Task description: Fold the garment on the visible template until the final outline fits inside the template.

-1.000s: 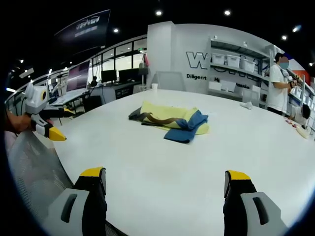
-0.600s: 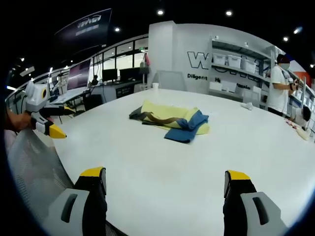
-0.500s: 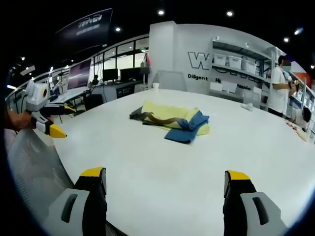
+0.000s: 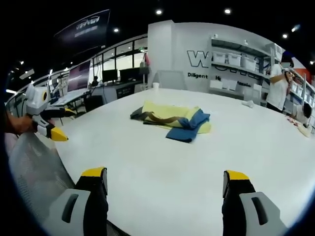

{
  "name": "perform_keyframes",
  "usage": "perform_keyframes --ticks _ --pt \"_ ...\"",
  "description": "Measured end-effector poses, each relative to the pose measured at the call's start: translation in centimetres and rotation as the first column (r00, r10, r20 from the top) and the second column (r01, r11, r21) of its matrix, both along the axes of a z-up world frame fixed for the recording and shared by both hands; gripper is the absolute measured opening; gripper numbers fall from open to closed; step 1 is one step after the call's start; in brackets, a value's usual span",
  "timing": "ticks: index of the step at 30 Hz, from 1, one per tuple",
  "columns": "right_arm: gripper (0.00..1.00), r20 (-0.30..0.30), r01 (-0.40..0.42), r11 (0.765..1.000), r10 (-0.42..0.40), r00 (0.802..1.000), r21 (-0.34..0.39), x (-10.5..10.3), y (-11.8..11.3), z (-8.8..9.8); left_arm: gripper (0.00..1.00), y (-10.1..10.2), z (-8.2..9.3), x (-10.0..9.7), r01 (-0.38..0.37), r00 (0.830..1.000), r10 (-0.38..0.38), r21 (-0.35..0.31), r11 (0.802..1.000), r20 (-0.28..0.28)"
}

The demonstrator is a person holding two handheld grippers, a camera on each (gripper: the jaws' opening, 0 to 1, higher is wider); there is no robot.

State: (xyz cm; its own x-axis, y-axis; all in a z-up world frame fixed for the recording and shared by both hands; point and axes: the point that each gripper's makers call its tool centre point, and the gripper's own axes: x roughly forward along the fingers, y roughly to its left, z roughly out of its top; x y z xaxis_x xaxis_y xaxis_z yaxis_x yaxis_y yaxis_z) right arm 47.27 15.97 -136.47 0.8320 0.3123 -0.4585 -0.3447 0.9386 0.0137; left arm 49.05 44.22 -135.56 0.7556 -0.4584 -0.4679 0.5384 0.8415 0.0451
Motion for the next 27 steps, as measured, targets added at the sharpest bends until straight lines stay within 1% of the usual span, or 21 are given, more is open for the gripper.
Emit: perform_keyframes --ticks 5,7,27 --pt "0.96 -0.001 -0.011 1.0 0.011 1.0 -0.008 -0.06 0.15 -0.05 0.99 -0.11 -0.22 -0.15 0.004 1.0 -0.004 0.003 1.0 -0.013" --pt "0.95 0.003 -0.011 1.0 0.011 1.0 -0.006 -0.03 0.15 0.01 0.99 -0.05 -0.06 -0.08 0.001 1.0 -0.001 0.002 1.0 -0.006" --pt "0.94 0.01 -0.013 1.0 0.013 1.0 -0.003 -0.11 0.17 0.17 0.99 -0.09 -0.09 -0.1 0.0 1.0 0.0 -0.002 1.0 -0.01"
